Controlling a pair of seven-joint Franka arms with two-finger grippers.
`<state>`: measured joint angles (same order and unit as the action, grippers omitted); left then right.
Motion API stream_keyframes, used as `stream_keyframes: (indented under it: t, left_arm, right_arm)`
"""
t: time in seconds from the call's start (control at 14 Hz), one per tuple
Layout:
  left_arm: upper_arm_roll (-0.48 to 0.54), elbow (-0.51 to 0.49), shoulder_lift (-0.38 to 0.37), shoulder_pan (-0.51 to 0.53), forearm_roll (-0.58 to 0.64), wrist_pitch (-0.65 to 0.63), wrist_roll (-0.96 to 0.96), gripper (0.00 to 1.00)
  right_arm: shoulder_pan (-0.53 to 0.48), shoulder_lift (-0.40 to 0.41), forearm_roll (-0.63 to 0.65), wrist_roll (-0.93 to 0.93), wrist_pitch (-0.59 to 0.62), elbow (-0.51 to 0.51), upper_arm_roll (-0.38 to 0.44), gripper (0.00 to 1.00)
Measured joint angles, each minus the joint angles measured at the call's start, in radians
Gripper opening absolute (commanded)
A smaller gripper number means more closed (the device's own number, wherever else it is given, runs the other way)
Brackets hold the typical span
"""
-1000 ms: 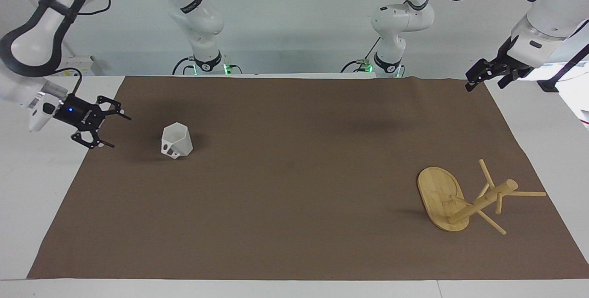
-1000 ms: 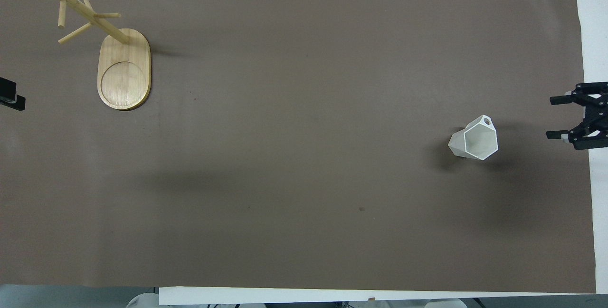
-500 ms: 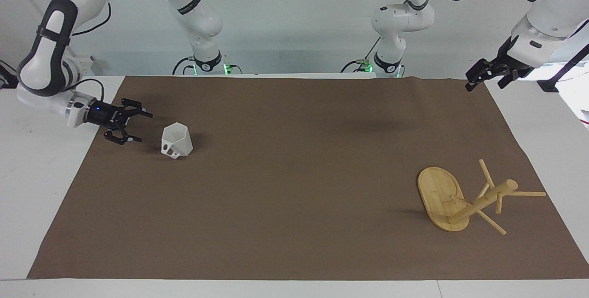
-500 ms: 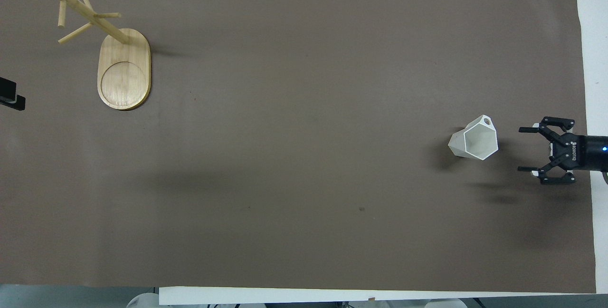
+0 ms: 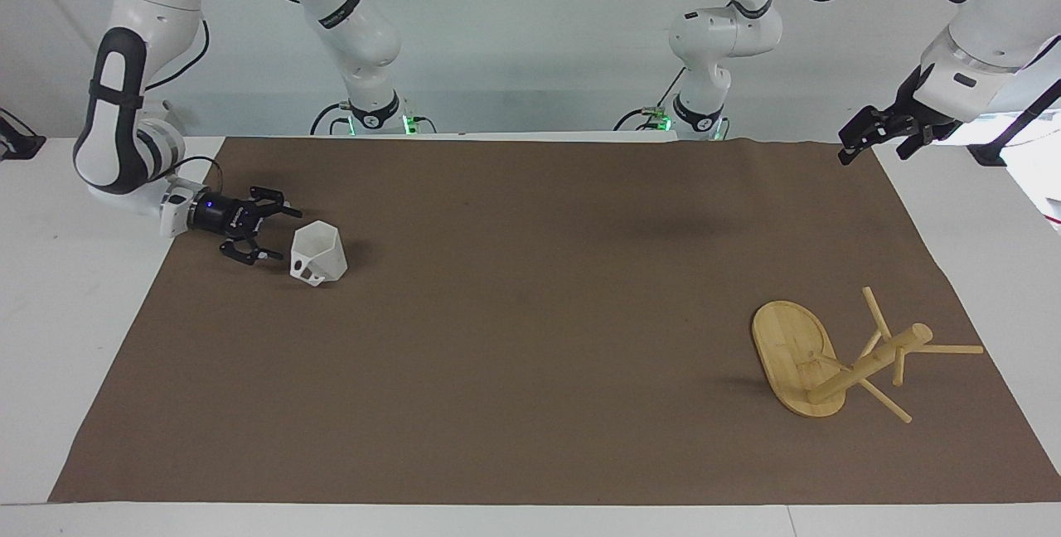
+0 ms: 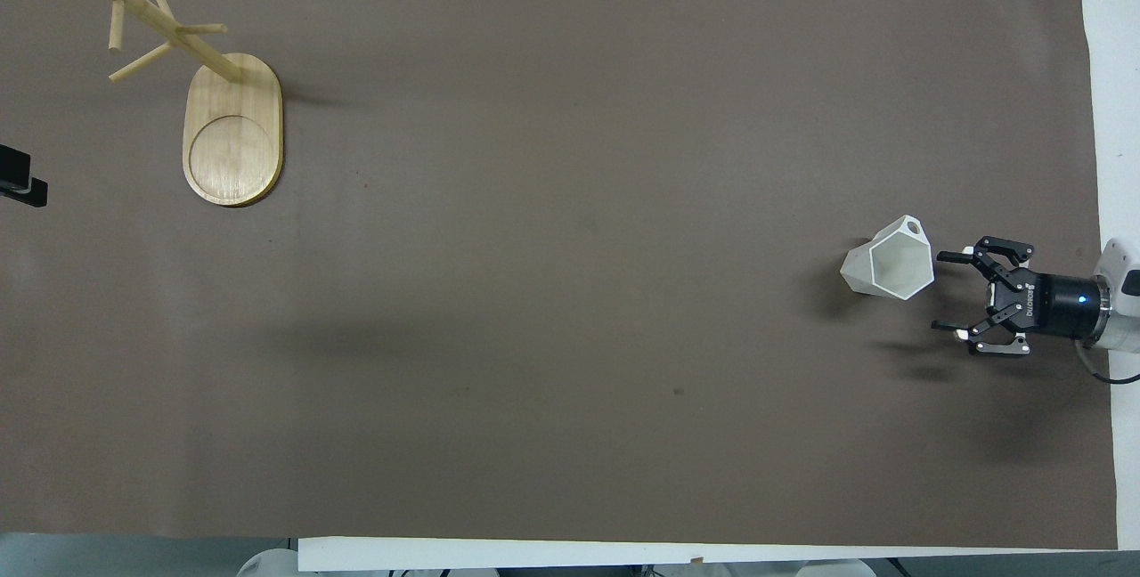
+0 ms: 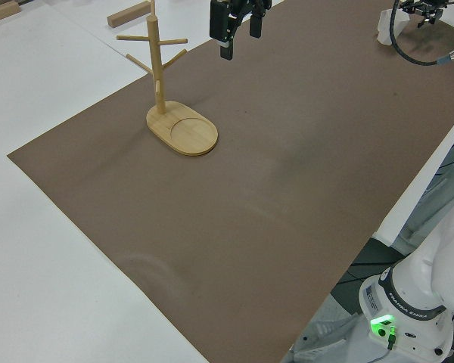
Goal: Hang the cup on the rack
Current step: 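Reach the right gripper to the white cup and close on it, then lift the white cup with the right gripper toward the wooden rack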
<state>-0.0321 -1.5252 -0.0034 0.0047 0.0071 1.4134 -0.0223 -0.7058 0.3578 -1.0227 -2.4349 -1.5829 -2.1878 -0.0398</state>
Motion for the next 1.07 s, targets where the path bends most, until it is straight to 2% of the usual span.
stream_keyframes:
  t: [1.07]
  left_arm:
    - [0.000,0.000,0.000,0.000,0.000,0.000,0.000,1.00]
  right_arm:
    - [0.098,0.019,-0.100,-0.068,-0.022,-0.004,-0.012,0.99]
